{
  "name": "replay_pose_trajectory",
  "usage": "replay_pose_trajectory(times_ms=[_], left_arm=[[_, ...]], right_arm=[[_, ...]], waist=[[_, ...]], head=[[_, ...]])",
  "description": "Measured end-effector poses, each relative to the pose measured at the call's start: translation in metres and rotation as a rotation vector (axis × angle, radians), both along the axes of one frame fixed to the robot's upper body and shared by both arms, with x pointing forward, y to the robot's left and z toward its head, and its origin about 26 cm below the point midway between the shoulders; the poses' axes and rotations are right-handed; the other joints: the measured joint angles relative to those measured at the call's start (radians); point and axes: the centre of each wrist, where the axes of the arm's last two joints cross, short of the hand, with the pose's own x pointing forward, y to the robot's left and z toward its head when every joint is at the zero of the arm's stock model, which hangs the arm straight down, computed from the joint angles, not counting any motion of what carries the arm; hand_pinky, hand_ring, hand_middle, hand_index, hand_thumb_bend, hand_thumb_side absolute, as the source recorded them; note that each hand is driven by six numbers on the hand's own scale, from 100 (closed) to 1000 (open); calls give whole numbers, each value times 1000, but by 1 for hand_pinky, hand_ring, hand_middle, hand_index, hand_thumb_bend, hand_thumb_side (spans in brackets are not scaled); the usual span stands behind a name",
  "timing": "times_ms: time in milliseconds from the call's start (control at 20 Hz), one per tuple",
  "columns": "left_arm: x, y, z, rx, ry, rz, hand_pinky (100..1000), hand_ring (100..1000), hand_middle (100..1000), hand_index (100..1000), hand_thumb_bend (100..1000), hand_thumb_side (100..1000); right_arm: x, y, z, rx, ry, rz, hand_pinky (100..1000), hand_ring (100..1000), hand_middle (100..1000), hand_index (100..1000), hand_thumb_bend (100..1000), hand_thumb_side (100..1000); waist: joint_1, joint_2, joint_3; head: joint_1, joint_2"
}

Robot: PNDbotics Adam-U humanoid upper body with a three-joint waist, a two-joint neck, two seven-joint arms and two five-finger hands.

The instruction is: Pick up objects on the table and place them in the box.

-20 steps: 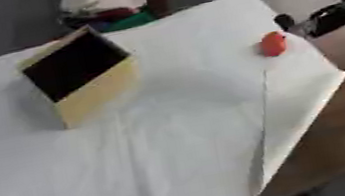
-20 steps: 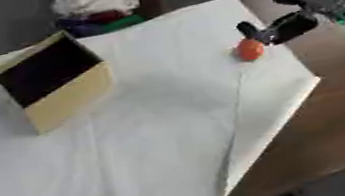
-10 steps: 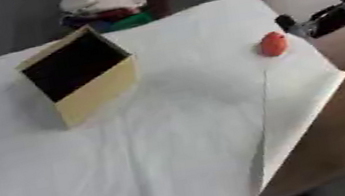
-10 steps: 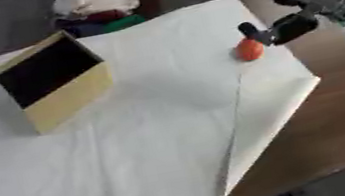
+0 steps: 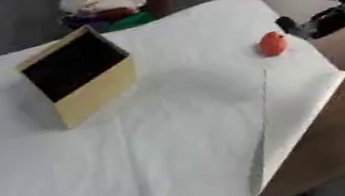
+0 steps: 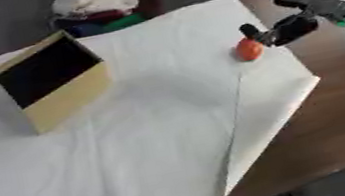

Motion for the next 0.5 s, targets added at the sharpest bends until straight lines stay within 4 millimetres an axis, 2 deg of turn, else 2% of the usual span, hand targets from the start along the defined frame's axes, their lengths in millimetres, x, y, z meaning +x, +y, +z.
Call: replay_pose_trajectory(times_ms=[500], left_arm=[[2, -4, 5, 7, -19, -25, 820, 658, 625, 874, 100, 792]], right_arm=[[3, -54, -28, 45, 164, -204, 838, 1000, 919, 1000, 100, 201]], waist=[[-1, 20, 62]], head=[[-48, -7]])
